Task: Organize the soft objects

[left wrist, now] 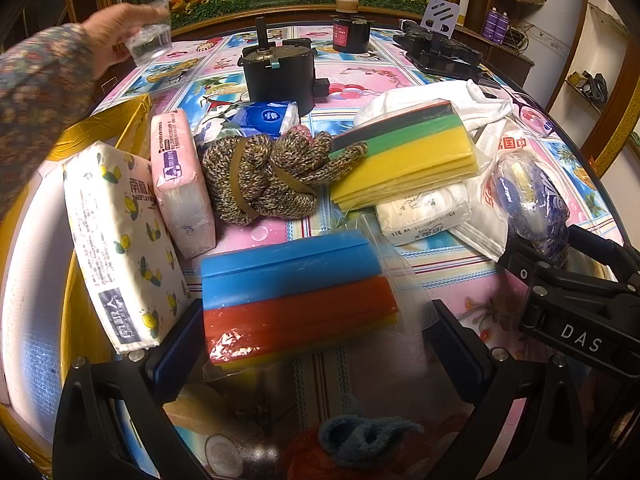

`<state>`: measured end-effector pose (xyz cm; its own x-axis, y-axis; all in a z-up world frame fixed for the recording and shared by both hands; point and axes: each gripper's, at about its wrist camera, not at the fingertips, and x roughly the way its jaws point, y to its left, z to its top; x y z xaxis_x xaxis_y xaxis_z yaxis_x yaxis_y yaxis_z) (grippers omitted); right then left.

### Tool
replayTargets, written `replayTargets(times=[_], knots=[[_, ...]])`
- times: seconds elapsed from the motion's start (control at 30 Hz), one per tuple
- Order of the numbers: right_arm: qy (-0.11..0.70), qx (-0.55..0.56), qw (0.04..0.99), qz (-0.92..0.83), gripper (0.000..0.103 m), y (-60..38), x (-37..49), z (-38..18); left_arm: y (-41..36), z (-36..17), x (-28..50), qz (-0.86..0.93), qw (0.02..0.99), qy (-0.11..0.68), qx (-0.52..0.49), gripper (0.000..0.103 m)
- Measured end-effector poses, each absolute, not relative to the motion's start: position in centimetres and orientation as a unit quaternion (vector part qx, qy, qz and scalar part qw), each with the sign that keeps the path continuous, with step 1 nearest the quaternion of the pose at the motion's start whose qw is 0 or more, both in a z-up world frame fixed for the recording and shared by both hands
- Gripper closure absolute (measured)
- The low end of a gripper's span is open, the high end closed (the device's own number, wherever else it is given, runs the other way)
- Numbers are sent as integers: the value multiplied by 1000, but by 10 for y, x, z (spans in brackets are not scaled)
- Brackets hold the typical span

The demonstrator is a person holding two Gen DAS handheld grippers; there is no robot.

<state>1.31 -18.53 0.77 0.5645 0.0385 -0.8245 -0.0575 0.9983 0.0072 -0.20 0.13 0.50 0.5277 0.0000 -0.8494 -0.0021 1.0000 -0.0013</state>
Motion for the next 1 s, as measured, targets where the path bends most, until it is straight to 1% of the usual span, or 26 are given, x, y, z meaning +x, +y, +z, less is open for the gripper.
replayTargets(times=[1.0], knots=[[468,-6,883,34,2,-186,12,8,-2,0,6,3,874,486,-3,0]])
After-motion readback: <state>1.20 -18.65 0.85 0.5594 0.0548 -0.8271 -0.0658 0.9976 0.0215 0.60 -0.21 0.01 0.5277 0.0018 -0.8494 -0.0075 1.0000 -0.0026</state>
